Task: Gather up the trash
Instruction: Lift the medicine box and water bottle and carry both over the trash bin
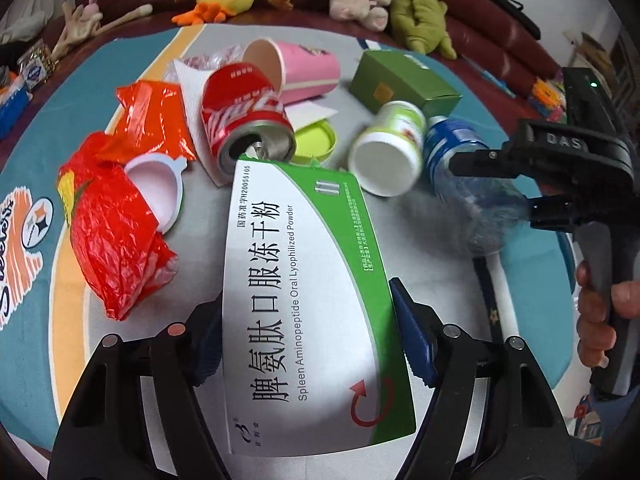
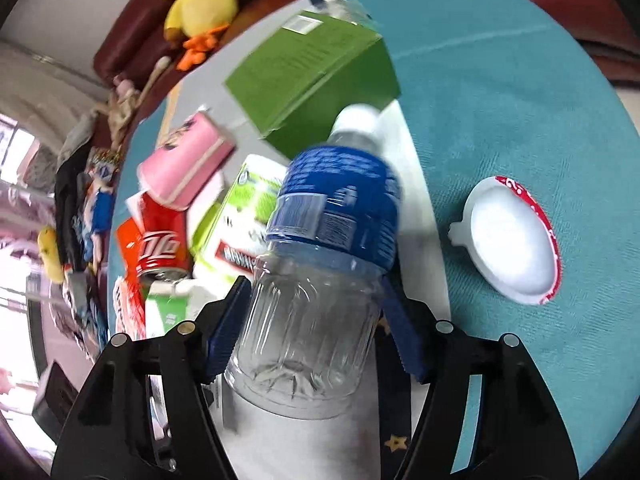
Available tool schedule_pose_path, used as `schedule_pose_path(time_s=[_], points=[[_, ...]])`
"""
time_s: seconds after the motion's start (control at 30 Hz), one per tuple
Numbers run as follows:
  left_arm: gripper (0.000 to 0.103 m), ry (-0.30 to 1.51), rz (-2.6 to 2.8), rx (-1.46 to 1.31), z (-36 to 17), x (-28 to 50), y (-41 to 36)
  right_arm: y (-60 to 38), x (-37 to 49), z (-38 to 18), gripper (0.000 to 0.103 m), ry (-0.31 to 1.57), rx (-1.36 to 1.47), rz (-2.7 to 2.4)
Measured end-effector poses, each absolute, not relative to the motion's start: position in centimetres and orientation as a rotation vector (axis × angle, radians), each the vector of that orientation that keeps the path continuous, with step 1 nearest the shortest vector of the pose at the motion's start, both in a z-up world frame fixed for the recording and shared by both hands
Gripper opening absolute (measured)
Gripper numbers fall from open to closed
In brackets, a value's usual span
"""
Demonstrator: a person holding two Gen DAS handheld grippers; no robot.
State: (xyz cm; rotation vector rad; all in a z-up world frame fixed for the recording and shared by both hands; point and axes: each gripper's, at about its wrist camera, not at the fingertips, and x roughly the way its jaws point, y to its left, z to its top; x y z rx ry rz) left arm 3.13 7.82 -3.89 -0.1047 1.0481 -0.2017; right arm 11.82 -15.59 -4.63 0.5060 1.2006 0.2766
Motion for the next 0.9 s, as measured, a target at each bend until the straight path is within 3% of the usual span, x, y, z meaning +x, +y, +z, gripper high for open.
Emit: schedule_pose_path(time_s=[0.17, 0.4, 0.43, 0.5, 0.73, 0.83, 0.9], points=[[0.073, 1.019, -0.211, -0.083, -2.5, 2.8, 7.0, -16.2, 10.5, -2.7, 0.062, 1.160, 0.460, 0.326], [0.075, 1.087, -0.216, -0.042, -4.0, 2.7, 6.4, -16.1, 8.5, -4.1, 0.062, 1.275, 0.359, 0.357], [0.076, 1.101, -0.214, -0.035, -4.4, 2.8, 6.4, -16.0, 8.3, -4.4, 0.064, 1.297, 0.343, 0.357], [0.076, 1.119, -0.207, -0.022, -4.9, 3.0, 6.4, -16.1, 8.1, -4.8, 0.077, 1.325, 0.321, 0.345], [0.083, 1.170, -0.201, 0.062, -6.2, 3.7, 5.3, -14.8, 8.9, -5.0, 0.077, 1.352, 0.236, 0.346], [0.081, 1.187, -0.205, 0.038, -6.9, 3.9, 5.4, -13.9, 9.1, -6.3, 0.077, 1.390, 0.206, 0.357], [0.073, 1.162, -0.193, 0.038, -6.8, 3.9, 5.5, -13.5, 9.2, -6.9, 0.074, 1.392, 0.203, 0.367]])
